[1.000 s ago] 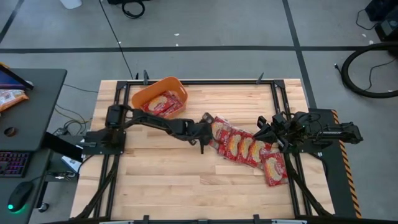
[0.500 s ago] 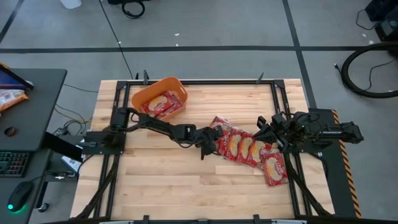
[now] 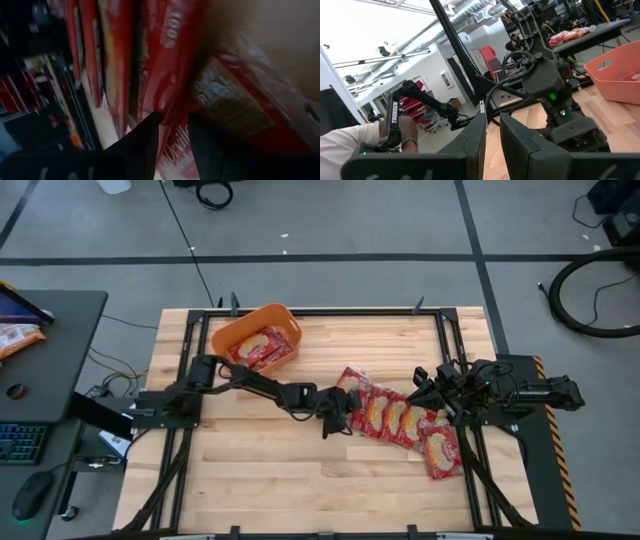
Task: Sort popcorn bags into baskets
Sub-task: Put the red popcorn pack into the orange bin
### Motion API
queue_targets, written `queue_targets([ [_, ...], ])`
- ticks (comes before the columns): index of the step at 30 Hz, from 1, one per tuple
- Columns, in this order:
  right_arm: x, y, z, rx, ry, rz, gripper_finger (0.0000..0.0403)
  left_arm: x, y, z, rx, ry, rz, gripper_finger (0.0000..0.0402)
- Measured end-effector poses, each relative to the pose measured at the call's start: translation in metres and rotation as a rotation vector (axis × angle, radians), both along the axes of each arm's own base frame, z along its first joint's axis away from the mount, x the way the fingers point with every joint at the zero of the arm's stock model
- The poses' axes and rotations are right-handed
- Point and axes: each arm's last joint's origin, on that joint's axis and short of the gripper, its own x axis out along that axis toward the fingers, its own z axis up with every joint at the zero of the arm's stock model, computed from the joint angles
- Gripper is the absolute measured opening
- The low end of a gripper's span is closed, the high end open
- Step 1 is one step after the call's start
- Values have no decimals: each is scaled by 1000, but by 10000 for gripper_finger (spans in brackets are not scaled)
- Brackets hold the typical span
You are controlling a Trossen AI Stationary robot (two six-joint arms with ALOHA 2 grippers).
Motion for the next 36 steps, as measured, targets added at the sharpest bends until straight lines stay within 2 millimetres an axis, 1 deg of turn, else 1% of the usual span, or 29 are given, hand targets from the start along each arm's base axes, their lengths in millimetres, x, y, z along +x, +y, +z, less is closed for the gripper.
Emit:
queue_targets([
  [4,0,0,0,0,0,0,61,5,-2,-2,7,-57,-69,110],
  [11,0,0,0,0,3,0,61,8,-6,-2,13,-96,-98,110],
  [14,0,0,0,0,3,0,61,7,-8,-3,-32,-81,-160,110],
  [17,0,0,0,0,3,-1,61,7,-9,-3,-84,-83,-178,108],
  [20,0,0,0,0,3,0,61,7,-9,-4,-133,-82,-142,90],
  [25,0,0,0,0,3,0,61,7,-9,-3,-240,-97,-53,17],
  [26,0,0,0,0,3,0,61,7,-10,-3,-260,-99,-40,11],
  [28,0,0,0,0,3,0,61,7,-12,-3,-281,-107,-5,10],
  [31,0,0,0,0,3,0,61,3,-20,1,-260,-100,54,6],
  [33,0,0,0,0,3,0,61,0,-25,11,-243,-106,103,5],
  [36,0,0,0,0,3,0,61,-7,-31,33,-256,-119,178,4],
])
